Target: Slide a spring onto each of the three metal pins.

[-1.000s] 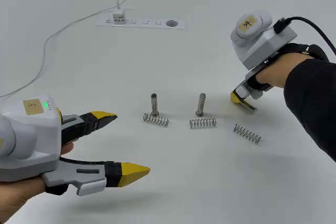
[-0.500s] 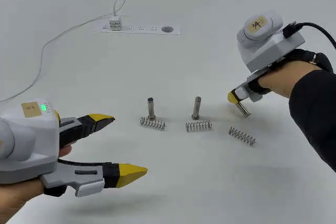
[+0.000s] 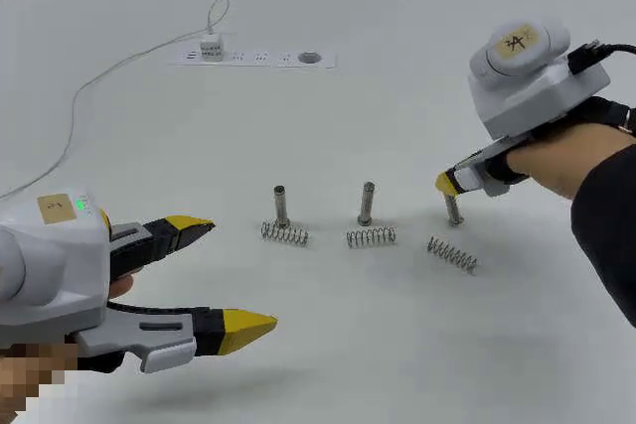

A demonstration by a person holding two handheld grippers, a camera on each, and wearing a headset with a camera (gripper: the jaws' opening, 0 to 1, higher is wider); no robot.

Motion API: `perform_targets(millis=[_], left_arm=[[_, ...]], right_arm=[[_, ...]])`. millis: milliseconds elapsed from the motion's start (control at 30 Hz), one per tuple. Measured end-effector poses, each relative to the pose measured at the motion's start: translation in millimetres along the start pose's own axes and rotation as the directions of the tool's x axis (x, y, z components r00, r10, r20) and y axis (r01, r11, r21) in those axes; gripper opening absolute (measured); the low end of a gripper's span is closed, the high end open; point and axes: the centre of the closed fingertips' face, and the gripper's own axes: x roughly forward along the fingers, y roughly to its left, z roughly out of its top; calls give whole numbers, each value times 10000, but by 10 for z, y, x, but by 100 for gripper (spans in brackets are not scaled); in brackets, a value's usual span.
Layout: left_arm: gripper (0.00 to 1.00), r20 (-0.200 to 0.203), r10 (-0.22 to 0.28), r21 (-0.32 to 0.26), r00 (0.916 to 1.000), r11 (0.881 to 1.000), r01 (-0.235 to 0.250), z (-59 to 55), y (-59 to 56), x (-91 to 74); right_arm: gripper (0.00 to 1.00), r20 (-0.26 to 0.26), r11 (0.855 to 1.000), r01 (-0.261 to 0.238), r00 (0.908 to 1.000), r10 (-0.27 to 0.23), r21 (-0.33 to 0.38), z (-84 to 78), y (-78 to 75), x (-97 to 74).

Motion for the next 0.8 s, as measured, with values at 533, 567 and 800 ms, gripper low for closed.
perform_targets(millis=[533, 567, 800], left_arm=[[77, -70, 24, 92, 10000, 10000, -23, 26, -9, -8], [77, -83, 16, 103, 10000, 9999, -16, 27, -11, -7], [77, -181, -26, 190, 9998, 9998, 29, 40, -31, -5]], right_arm=[[9, 438, 10000, 39, 9990, -35, -79, -127, 30, -124], [9, 438, 9999, 45, 9990, -41, -91, -130, 29, -125], [9, 503, 9998, 46, 9987, -37, -186, -154, 17, -128]])
